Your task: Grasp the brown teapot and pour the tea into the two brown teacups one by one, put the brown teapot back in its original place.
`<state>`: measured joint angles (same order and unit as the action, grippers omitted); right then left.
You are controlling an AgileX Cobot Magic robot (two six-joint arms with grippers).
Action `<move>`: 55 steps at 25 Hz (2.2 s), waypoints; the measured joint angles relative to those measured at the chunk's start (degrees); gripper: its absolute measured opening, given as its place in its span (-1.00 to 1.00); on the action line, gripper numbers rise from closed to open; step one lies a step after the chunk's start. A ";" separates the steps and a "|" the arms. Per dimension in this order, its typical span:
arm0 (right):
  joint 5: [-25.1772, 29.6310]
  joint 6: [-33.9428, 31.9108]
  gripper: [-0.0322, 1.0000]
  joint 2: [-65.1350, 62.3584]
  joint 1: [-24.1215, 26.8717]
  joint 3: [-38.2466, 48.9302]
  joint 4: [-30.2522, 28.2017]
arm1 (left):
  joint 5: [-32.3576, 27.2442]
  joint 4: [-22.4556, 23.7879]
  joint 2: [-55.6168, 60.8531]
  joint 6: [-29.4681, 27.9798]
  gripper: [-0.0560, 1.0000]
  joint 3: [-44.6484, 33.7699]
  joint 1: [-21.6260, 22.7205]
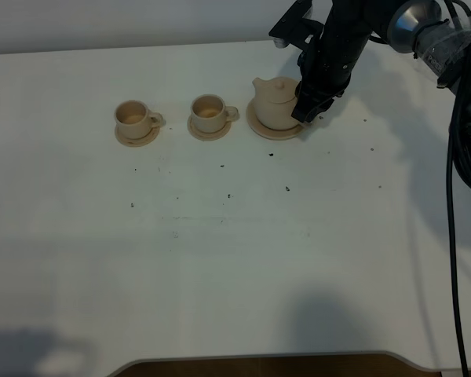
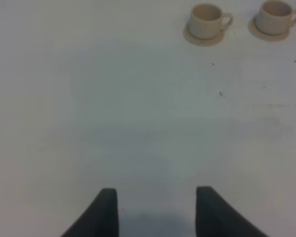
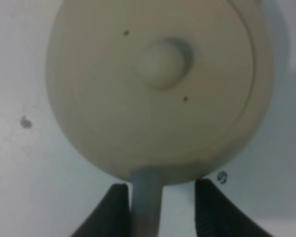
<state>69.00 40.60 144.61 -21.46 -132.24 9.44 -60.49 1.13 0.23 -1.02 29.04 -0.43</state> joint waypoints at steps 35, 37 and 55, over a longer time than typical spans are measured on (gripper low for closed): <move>-0.46 -0.10 -0.70 0.70 0.00 -0.10 -0.20 | 0.00 0.00 0.00 0.00 -0.20 0.00 0.00; -0.38 -0.32 -0.70 0.70 0.00 -0.10 0.22 | 0.00 0.00 0.00 0.00 -0.20 0.00 0.00; 1.49 -1.97 -0.71 0.96 0.00 -4.95 2.27 | 0.00 0.00 0.00 0.00 -0.20 0.00 0.00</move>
<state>70.49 38.63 145.57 -21.46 -137.19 11.71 -60.49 1.13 0.23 -1.02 29.04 -0.43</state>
